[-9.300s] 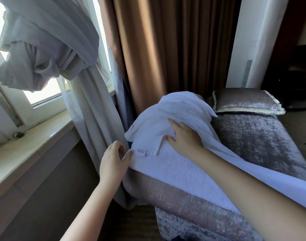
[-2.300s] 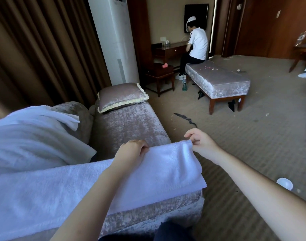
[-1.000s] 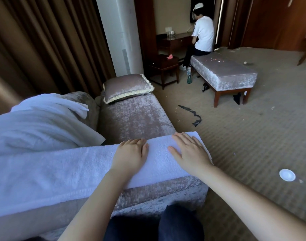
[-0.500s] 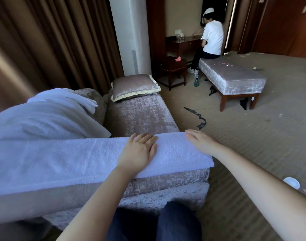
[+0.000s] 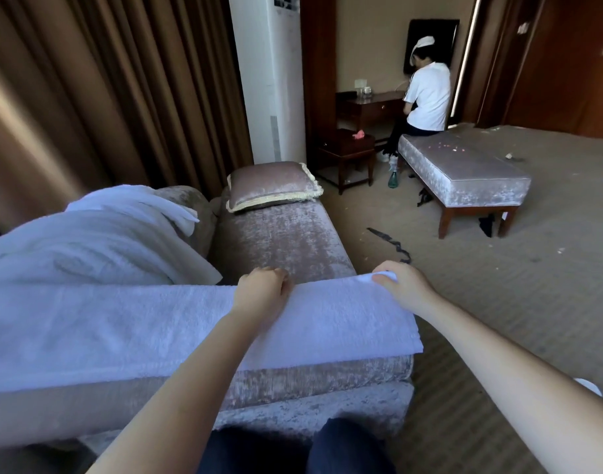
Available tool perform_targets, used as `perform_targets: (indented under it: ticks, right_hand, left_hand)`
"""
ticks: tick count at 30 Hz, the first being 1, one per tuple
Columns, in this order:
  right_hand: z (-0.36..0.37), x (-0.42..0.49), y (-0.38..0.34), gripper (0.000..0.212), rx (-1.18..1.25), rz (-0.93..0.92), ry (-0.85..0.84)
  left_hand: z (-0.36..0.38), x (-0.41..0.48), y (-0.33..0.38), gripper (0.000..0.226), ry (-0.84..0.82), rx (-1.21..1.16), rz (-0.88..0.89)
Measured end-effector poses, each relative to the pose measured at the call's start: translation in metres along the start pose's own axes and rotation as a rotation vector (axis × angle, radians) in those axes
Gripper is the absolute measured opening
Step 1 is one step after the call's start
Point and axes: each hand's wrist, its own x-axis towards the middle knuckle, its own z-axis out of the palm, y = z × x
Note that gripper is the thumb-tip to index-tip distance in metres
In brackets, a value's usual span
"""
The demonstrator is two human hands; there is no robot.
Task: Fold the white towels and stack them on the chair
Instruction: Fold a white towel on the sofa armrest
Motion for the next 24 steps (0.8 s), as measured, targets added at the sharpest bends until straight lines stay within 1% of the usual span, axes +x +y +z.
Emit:
perform_targets:
  ticks: [2, 4, 7, 8, 11, 12, 13, 15, 16, 17, 18, 19, 21, 22, 24]
  right_hand:
    - [-0.001, 0.001, -0.001, 0.017, 0.004, 0.033, 0.008]
    - [-0.001, 0.002, -0.001, 0.022, -0.029, 0.087, 0.002]
    - [0.003, 0.005, -0.002, 0.037, -0.084, 0.15, 0.007]
    - [0.004, 0.004, -0.004, 0.038, -0.099, 0.173, 0.008]
    - [0.007, 0.004, -0.001, 0.034, -0.066, 0.211, 0.0]
    - [0.006, 0.002, -0.001, 0.03, -0.02, 0.225, -0.003]
    - [0.005, 0.001, 0.001, 0.031, 0.039, 0.231, 0.001]
    - [0.001, -0.007, -0.002, 0.039, 0.168, 0.283, -0.026]
    - [-0.001, -0.011, -0.003, 0.034, 0.249, 0.331, -0.064]
    - [-0.004, -0.015, -0.005, 0.023, 0.343, 0.387, -0.101]
    - [-0.006, -0.019, -0.005, 0.014, 0.429, 0.435, -0.139]
    - [-0.01, -0.022, -0.006, 0.013, 0.502, 0.469, -0.163]
    - [-0.015, -0.028, -0.003, 0.027, 0.577, 0.496, -0.18]
    - [-0.016, -0.031, -0.003, 0.028, 0.574, 0.485, -0.169]
    - [-0.019, -0.04, -0.002, 0.023, 0.516, 0.471, -0.17]
  left_hand:
    - [-0.004, 0.012, -0.002, 0.024, -0.114, 0.017, -0.038]
    - [-0.003, 0.022, -0.003, 0.021, -0.17, -0.007, -0.049]
    - [0.0, 0.032, -0.004, 0.022, -0.166, -0.032, -0.053]
    - [0.0, 0.035, -0.004, 0.022, -0.162, -0.046, -0.045]
    - [0.001, 0.035, -0.004, 0.017, -0.121, -0.059, 0.0]
    - [-0.001, 0.033, -0.002, 0.013, -0.074, -0.035, 0.025]
    - [0.0, 0.029, -0.002, 0.011, 0.014, -0.003, 0.072]
    - [0.002, 0.02, 0.001, 0.018, 0.238, 0.052, 0.198]
    - [0.005, 0.013, 0.004, 0.022, 0.332, 0.054, 0.265]
    - [0.009, 0.006, 0.007, 0.025, 0.396, 0.048, 0.324]
    - [0.013, -0.003, 0.012, 0.029, 0.404, 0.033, 0.366]
    - [0.018, -0.01, 0.016, 0.033, 0.387, 0.027, 0.402]
    - [0.022, -0.025, 0.024, 0.047, 0.267, 0.037, 0.417]
    - [0.023, -0.031, 0.027, 0.056, 0.175, 0.06, 0.397]
    - [0.024, -0.039, 0.03, 0.072, 0.014, 0.153, 0.354]
